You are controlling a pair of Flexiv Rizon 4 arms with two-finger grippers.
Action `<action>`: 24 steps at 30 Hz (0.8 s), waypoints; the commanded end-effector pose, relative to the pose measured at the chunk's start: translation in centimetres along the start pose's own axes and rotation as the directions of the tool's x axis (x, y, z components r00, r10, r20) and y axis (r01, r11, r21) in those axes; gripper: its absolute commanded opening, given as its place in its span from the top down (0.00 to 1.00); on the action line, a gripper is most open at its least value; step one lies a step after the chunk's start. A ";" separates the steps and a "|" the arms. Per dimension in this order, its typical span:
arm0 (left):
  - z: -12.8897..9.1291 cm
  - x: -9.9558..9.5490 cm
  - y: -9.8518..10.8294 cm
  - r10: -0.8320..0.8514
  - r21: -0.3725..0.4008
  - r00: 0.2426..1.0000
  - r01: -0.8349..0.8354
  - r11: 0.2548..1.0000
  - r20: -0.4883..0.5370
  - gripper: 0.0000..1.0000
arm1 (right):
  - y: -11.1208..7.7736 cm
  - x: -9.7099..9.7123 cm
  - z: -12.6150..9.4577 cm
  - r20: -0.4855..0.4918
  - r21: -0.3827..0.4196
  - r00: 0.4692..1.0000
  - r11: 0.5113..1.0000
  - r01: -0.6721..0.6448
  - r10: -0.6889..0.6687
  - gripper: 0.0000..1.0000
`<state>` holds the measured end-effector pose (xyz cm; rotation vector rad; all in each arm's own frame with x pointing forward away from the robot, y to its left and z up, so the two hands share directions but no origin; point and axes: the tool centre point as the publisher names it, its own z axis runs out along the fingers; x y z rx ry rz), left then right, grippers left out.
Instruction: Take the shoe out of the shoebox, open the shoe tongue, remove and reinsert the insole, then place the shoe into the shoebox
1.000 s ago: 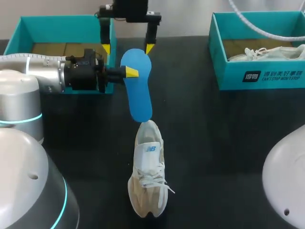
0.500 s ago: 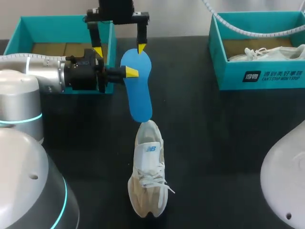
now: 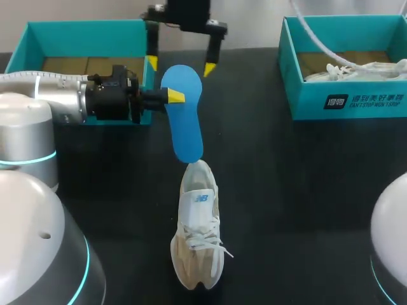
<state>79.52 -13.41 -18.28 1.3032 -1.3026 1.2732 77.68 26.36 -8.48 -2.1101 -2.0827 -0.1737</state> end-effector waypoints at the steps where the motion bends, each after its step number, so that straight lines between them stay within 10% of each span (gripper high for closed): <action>1: 0.0 0.0 0.0 0.000 0.000 1.000 0.000 1.000 0.001 1.00 | -0.2 -3.1 0.4 -0.494 -0.001 0.869 1.000 -0.015 0.012 0.00; 24: 0.0 0.0 0.0 0.000 0.000 1.000 0.000 1.000 0.001 1.00 | 0.2 -5.5 3.7 -0.793 -0.009 0.609 0.999 -0.031 0.011 0.00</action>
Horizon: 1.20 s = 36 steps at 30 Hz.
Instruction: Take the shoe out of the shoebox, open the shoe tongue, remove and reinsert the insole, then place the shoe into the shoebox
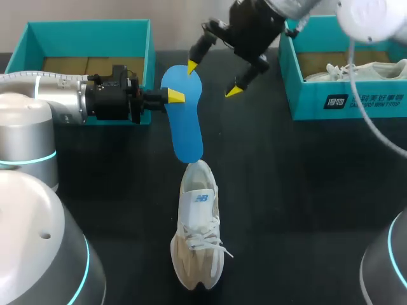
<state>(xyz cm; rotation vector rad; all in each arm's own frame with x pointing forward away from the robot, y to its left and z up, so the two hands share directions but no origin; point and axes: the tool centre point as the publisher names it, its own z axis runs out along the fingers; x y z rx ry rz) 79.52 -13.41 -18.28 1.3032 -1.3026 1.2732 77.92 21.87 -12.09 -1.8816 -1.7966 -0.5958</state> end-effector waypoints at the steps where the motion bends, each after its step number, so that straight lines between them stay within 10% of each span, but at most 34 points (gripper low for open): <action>1: 0.0 0.0 0.0 0.000 0.000 1.000 0.000 1.000 0.001 1.00 | -0.2 -0.9 1.0 -0.472 -0.007 0.882 1.000 0.000 -0.003 0.00; 36: 0.0 0.0 0.0 0.000 0.000 1.000 0.000 1.000 0.001 1.00 | 0.4 -3.0 3.7 -0.629 -0.010 0.777 1.000 0.030 -0.030 0.00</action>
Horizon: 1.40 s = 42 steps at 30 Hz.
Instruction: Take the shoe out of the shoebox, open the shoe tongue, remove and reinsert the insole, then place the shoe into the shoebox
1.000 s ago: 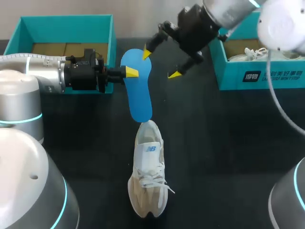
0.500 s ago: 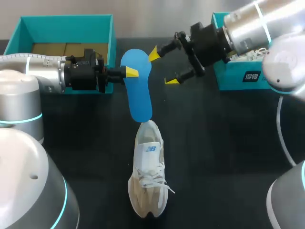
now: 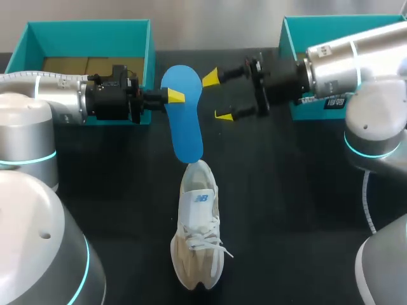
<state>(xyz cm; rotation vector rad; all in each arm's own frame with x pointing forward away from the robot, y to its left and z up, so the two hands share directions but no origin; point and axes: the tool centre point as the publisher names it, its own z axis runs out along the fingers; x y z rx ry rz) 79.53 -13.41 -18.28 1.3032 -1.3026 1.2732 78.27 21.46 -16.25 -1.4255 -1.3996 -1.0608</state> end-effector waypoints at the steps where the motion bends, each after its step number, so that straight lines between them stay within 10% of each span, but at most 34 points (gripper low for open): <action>1: 0.0 0.0 0.0 0.000 0.000 1.000 0.000 1.000 0.001 1.00 | -0.1 -0.5 0.4 -0.042 -0.006 0.999 1.000 -0.002 0.001 0.00; 16: -1.4 0.6 -0.2 0.254 0.102 0.967 -0.251 0.963 -0.026 1.00 | 0.0 -0.9 0.0 -0.094 -0.022 0.995 1.000 0.017 -0.019 0.00; 24: -2.8 2.4 -1.2 0.631 0.245 0.776 -0.611 0.752 0.001 1.00 | 0.0 -0.9 0.0 -0.094 -0.022 0.995 1.000 0.017 -0.019 0.00; 30: -3.8 3.3 -1.0 0.949 0.355 0.309 -0.895 0.269 0.060 1.00 | 0.0 -0.9 0.0 -0.094 -0.022 0.995 1.000 0.017 -0.019 0.00; 42: -3.8 3.3 -1.0 0.949 0.355 0.309 -0.895 0.269 0.060 1.00 | 0.0 -0.9 0.0 -0.094 -0.022 0.995 1.000 0.017 -0.019 0.00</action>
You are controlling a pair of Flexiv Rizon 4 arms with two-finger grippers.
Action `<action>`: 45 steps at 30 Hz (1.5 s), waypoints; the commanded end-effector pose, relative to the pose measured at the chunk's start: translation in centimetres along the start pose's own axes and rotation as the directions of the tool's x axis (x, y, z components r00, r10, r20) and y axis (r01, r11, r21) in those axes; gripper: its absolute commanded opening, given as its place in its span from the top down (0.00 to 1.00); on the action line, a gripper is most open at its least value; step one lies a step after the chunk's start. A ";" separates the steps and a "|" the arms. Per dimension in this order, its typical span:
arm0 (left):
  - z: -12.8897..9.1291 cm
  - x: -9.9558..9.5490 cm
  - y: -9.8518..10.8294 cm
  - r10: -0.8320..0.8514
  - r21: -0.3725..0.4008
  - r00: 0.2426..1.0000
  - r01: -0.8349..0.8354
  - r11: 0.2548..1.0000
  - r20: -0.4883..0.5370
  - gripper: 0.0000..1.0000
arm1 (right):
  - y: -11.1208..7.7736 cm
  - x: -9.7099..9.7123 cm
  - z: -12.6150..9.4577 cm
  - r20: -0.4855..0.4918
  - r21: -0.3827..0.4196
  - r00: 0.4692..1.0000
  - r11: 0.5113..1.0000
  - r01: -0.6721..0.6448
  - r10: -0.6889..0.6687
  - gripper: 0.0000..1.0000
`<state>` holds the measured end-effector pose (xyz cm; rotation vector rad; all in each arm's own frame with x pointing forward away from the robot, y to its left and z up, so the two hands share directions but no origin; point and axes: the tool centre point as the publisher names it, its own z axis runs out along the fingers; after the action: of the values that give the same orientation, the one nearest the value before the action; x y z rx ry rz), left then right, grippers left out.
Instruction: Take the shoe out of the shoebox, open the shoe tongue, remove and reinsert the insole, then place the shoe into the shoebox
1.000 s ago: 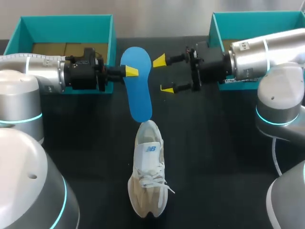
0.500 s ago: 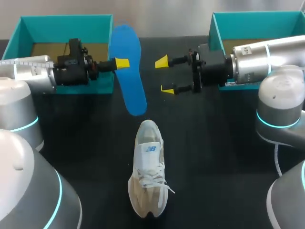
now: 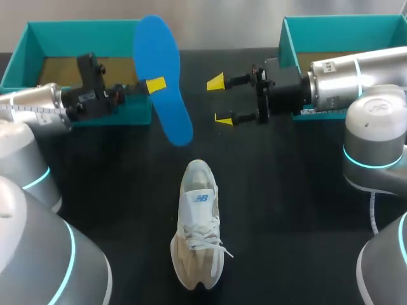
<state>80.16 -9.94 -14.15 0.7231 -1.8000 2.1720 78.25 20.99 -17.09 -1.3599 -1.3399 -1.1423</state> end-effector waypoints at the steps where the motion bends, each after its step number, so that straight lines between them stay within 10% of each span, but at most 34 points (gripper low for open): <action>1: -0.1 -0.1 0.4 0.296 0.114 0.954 -0.291 0.950 -0.034 1.00 | 0.0 0.0 0.2 0.001 -0.002 1.000 1.000 0.000 0.000 0.00; 15: -1.2 2.2 -1.7 0.778 0.133 0.576 -0.776 0.617 -0.249 1.00 | 0.0 0.0 0.2 0.001 -0.002 1.000 1.000 0.000 0.000 0.00; 18: -1.5 2.9 -2.2 0.917 0.136 0.247 -0.944 0.300 -0.312 1.00 | 0.0 0.0 0.2 0.001 -0.002 1.000 1.000 0.000 0.000 0.00; 36: -1.5 2.9 -2.2 0.917 0.136 0.247 -0.944 0.300 -0.312 1.00 | 0.0 0.0 0.2 0.001 -0.002 1.000 1.000 0.000 0.000 0.00; 45: -1.6 1.6 -2.1 0.973 0.290 -0.106 -0.956 -0.043 -0.205 1.00 | 0.0 0.0 0.2 0.001 -0.002 1.000 1.000 0.000 0.000 0.00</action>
<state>78.70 -8.26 -10.97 -1.4029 -2.4005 2.5102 78.30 21.03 -17.13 -1.3578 -1.3399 -1.1429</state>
